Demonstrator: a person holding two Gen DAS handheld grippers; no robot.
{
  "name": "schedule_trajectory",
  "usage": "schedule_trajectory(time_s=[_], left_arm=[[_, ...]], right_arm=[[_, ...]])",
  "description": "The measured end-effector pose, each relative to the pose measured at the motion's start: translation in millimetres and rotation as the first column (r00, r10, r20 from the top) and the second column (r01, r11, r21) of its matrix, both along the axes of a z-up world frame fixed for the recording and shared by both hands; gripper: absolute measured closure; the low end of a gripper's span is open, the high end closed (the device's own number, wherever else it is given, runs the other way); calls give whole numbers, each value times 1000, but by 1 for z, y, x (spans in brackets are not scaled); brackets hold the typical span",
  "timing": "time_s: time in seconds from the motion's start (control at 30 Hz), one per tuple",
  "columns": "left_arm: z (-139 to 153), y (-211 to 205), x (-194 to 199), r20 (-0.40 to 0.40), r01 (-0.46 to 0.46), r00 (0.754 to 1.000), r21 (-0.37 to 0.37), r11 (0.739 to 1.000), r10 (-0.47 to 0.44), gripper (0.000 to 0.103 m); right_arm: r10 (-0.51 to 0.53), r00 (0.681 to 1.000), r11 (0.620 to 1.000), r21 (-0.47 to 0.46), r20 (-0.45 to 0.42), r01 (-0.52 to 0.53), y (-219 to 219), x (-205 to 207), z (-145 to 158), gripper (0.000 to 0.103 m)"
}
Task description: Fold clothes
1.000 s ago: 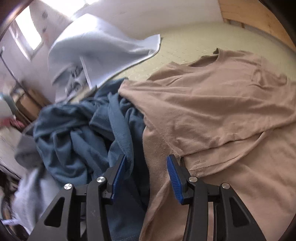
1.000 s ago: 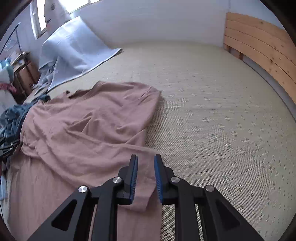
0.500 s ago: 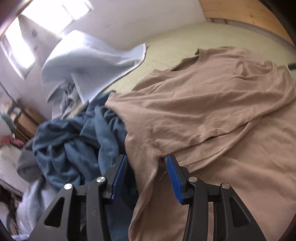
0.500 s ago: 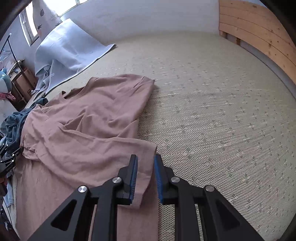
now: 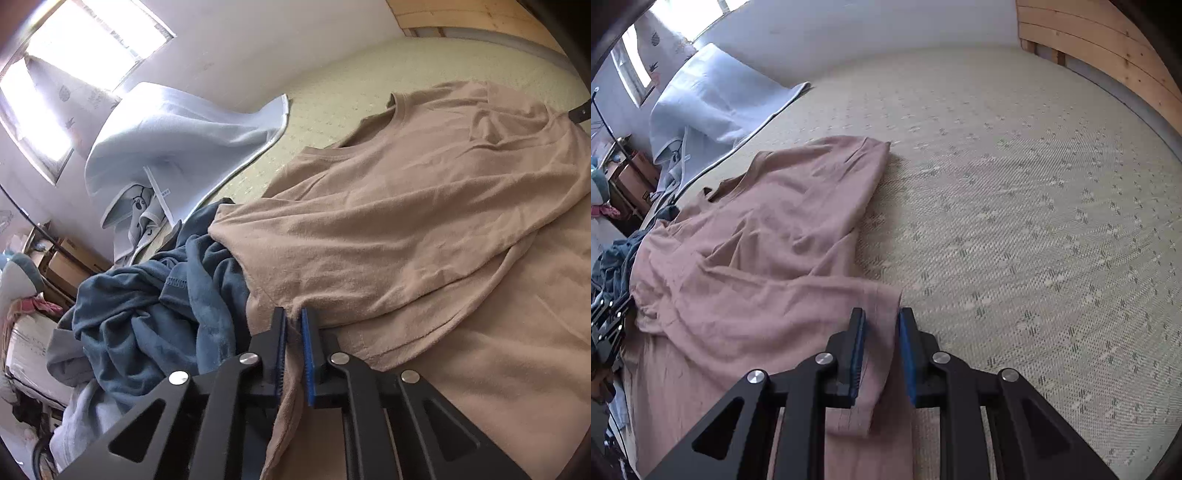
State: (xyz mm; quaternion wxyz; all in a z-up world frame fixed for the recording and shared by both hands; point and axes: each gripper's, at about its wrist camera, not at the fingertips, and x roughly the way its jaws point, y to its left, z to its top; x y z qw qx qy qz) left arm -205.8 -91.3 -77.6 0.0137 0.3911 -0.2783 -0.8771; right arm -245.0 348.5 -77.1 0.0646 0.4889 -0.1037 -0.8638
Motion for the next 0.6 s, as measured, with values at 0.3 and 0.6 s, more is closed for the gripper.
schedule_trajectory(time_s=[0.3, 0.6], left_arm=[[15, -35, 4, -71, -100, 991, 141, 985, 111, 99], [25, -65, 14, -124, -189, 968, 218, 958, 219, 99]], right_arm=[[35, 999, 999, 11, -4, -35, -8, -15, -6, 100], [113, 982, 993, 45, -152, -107, -37, -6, 53, 101]])
